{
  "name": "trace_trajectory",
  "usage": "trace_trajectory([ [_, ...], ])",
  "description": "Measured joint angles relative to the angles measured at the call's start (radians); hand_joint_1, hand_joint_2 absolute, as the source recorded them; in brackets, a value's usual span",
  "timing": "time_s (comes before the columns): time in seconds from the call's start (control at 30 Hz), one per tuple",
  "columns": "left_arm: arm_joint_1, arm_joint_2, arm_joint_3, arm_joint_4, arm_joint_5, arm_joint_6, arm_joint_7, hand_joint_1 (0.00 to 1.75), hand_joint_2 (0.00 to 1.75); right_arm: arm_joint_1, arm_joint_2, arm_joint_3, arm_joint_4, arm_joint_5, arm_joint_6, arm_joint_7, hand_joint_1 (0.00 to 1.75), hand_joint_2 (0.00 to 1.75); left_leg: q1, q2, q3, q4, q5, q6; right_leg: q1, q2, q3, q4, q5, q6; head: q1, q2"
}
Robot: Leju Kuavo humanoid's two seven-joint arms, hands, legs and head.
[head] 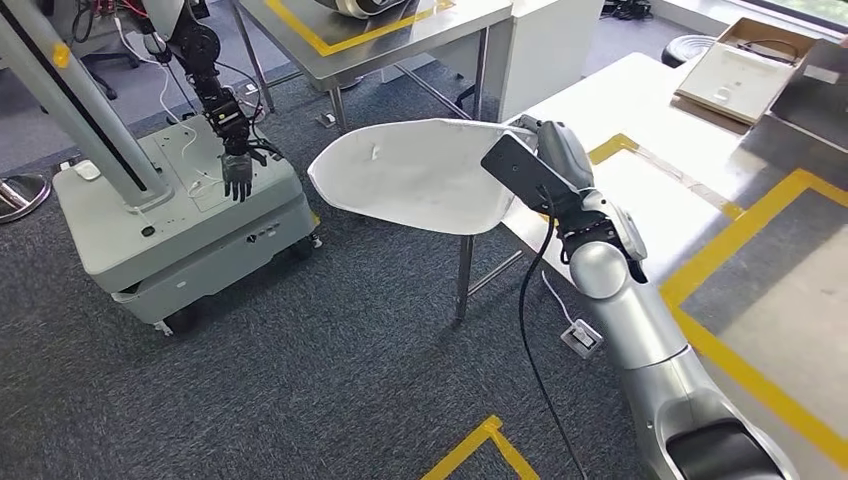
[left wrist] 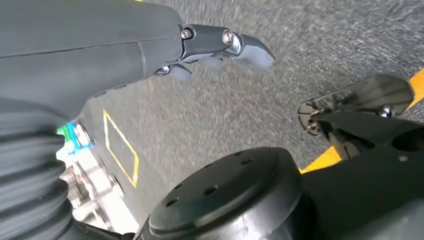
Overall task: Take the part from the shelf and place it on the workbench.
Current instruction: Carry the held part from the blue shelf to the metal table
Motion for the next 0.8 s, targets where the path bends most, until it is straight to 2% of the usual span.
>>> trace_trajectory([
  [0.07, 0.002, 0.000, -0.002, 0.001, -0.007, -0.001, 0.000, 0.00, 1.75, 0.015, 0.000, -0.003, -0.004, 0.002, -0.008, 0.004, 1.75, 1.75, 0.006, -0.043, 0.056, -0.132, 0.060, 0.002, -0.002, 0.026, -0.004, 0.005, 0.000, 0.009, 0.000, 0.000],
  [0.13, 0.004, 0.001, -0.003, 0.001, -0.010, -0.001, 0.000, 0.00, 1.75, 0.032, 0.000, -0.006, -0.011, 0.006, -0.014, 0.008, 1.75, 1.75, 0.007, -0.074, 0.082, -0.194, 0.074, 0.005, -0.005, 0.051, -0.014, 0.007, 0.004, 0.024, 0.000, 0.000],
  [0.2, 0.002, 0.003, -0.004, 0.002, -0.012, -0.001, 0.000, 0.00, 1.75, 0.053, 0.000, -0.008, -0.017, 0.010, -0.017, 0.012, 1.75, 1.75, 0.003, -0.058, 0.086, -0.200, 0.075, 0.017, -0.008, 0.074, -0.020, 0.001, 0.012, 0.041, 0.000, 0.000],
  [0.23, 0.001, 0.003, -0.004, 0.002, -0.012, -0.001, 0.000, 0.00, 1.75, 0.062, -0.001, -0.009, -0.020, 0.010, -0.018, 0.013, 1.75, 1.75, 0.003, -0.046, 0.088, -0.204, 0.078, 0.024, -0.008, 0.066, -0.024, 0.003, 0.011, 0.045, 0.000, 0.000],
  [0.27, -0.001, 0.004, -0.004, 0.001, -0.013, -0.001, 0.000, 0.00, 1.75, 0.067, -0.002, -0.011, -0.021, 0.011, -0.019, 0.014, 1.75, 1.75, 0.003, -0.034, 0.089, -0.208, 0.082, 0.032, -0.006, 0.043, -0.034, 0.019, 0.000, 0.049, 0.002, 0.000],
  [0.33, 0.001, 0.005, -0.004, 0.001, -0.016, -0.001, 0.000, 0.00, 1.75, 0.070, -0.003, -0.014, -0.024, 0.013, -0.020, 0.017, 1.75, 1.75, 0.000, -0.007, 0.090, -0.213, 0.086, 0.045, 0.000, -0.022, -0.079, 0.115, -0.052, 0.051, 0.006, 0.000],
  [0.37, 0.002, 0.006, -0.005, 0.001, -0.018, -0.001, 0.000, 0.00, 1.75, 0.073, -0.003, -0.015, -0.026, 0.015, -0.021, 0.021, 1.75, 1.75, -0.003, 0.006, 0.089, -0.213, 0.085, 0.049, 0.002, -0.041, -0.110, 0.185, -0.084, 0.052, 0.007, 0.000],
  [0.4, 0.004, 0.008, -0.005, 0.001, -0.021, -0.001, 0.001, 0.00, 1.75, 0.079, -0.003, -0.015, -0.028, 0.018, -0.021, 0.026, 1.75, 1.75, -0.006, 0.020, 0.089, -0.212, 0.084, 0.051, 0.002, -0.049, -0.138, 0.249, -0.107, 0.052, 0.007, 0.000],
  [0.43, 0.006, 0.008, -0.005, 0.002, -0.023, -0.001, 0.001, 0.00, 1.75, 0.087, -0.003, -0.016, -0.030, 0.020, -0.021, 0.030, 1.75, 1.75, -0.007, 0.034, 0.089, -0.212, 0.083, 0.053, 0.002, -0.052, -0.154, 0.286, -0.115, 0.052, 0.007, 0.000],
  [0.47, 0.007, 0.009, -0.005, 0.002, -0.025, -0.001, 0.001, 0.00, 1.75, 0.096, -0.002, -0.016, -0.032, 0.023, -0.022, 0.034, 1.75, 1.75, -0.008, 0.047, 0.089, -0.210, 0.082, 0.054, 0.002, -0.054, -0.151, 0.286, -0.105, 0.052, 0.007, 0.000],
  [0.5, 0.008, 0.009, -0.005, 0.002, -0.026, -0.001, 0.001, 0.00, 1.75, 0.102, -0.002, -0.017, -0.035, 0.025, -0.021, 0.035, 1.75, 1.75, -0.009, 0.060, 0.089, -0.209, 0.080, 0.053, 0.002, -0.059, -0.127, 0.245, -0.079, 0.050, 0.007, 0.000],
  [0.57, 0.011, 0.011, -0.006, 0.002, -0.026, -0.001, 0.001, 0.00, 1.75, 0.101, -0.002, -0.019, -0.039, 0.026, -0.019, 0.036, 1.75, 1.75, -0.013, 0.083, 0.089, -0.202, 0.074, 0.048, 0.009, -0.101, -0.049, 0.107, -0.026, 0.043, 0.008, 0.000],
  [0.6, 0.013, 0.012, -0.006, 0.002, -0.025, -0.001, 0.001, 0.00, 1.75, 0.097, -0.002, -0.020, -0.040, 0.025, -0.016, 0.034, 1.75, 1.75, -0.017, 0.094, 0.089, -0.200, 0.070, 0.044, 0.013, -0.120, -0.021, 0.054, -0.013, 0.036, 0.007, 0.000],
  [0.63, 0.015, 0.013, -0.006, 0.001, -0.023, -0.001, 0.000, 0.00, 1.75, 0.090, -0.001, -0.020, -0.041, 0.023, -0.013, 0.033, 1.75, 1.75, -0.020, 0.104, 0.090, -0.198, 0.067, 0.039, 0.017, -0.132, -0.006, 0.024, -0.011, 0.028, 0.006, 0.000],
  [0.67, 0.018, 0.014, -0.006, 0.001, -0.021, -0.001, 0.000, 0.00, 1.75, 0.085, -0.001, -0.020, -0.041, 0.021, -0.010, 0.031, 1.75, 1.75, -0.022, 0.116, 0.092, -0.198, 0.065, 0.034, 0.021, -0.128, -0.004, 0.017, -0.014, 0.020, 0.006, 0.000],
  [0.7, 0.019, 0.015, -0.006, 0.001, -0.019, -0.001, 0.001, 0.00, 1.75, 0.081, -0.001, -0.020, -0.041, 0.020, -0.006, 0.031, 1.75, 1.75, -0.022, 0.127, 0.096, -0.200, 0.063, 0.030, 0.020, -0.114, -0.006, 0.015, -0.011, 0.013, 0.004, 0.000],
  [0.73, 0.019, 0.015, -0.005, 0.001, -0.016, -0.001, 0.001, 0.00, 1.75, 0.078, -0.001, -0.020, -0.040, 0.019, -0.004, 0.031, 1.75, 1.75, -0.020, 0.125, 0.097, -0.198, 0.060, 0.023, 0.019, -0.102, -0.006, 0.012, -0.009, 0.007, 0.005, 0.000],
  [0.77, 0.019, 0.016, -0.005, 0.001, -0.012, -0.001, 0.001, 0.00, 1.75, 0.074, -0.001, -0.020, -0.040, 0.020, -0.002, 0.031, 1.75, 1.75, -0.018, 0.107, 0.093, -0.186, 0.050, 0.017, 0.016, -0.091, -0.005, 0.008, -0.006, 0.001, 0.004, 0.000],
  [0.8, 0.019, 0.016, -0.005, 0.001, -0.008, -0.001, 0.000, 0.00, 1.75, 0.069, 0.000, -0.020, -0.040, 0.020, 0.001, 0.031, 1.75, 1.75, -0.016, 0.079, 0.080, -0.157, 0.030, 0.012, 0.012, -0.082, -0.004, 0.004, -0.003, -0.004, 0.002, 0.000],
])
